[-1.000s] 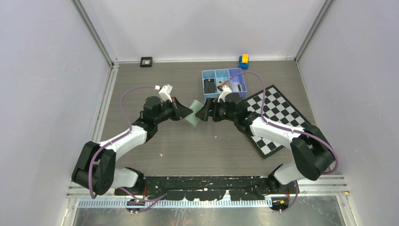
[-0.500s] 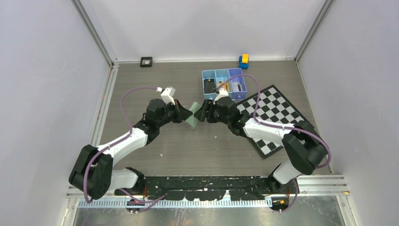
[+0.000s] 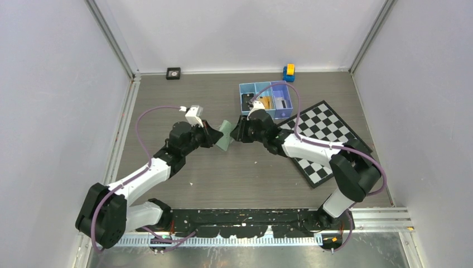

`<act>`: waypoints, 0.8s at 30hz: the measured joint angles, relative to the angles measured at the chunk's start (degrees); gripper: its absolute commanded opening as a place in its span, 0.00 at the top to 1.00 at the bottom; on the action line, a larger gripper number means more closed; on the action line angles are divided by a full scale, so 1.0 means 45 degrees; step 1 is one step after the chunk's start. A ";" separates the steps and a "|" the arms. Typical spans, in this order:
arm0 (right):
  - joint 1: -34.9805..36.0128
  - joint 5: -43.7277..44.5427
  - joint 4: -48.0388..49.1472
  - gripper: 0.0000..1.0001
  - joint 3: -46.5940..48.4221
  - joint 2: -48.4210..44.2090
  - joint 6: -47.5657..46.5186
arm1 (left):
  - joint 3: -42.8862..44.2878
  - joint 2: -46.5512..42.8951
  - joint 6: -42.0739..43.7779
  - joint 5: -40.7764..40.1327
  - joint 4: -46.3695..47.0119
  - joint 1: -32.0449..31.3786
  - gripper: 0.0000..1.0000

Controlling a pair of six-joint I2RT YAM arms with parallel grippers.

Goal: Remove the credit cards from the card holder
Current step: Open the card holder at the center of the board.

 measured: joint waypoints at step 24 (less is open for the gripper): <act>-0.0306 0.1651 0.0257 0.18 -0.3696 -0.4362 -0.0330 | -0.0141 -0.0466 -0.0311 0.0257 0.0185 -0.0005 1.00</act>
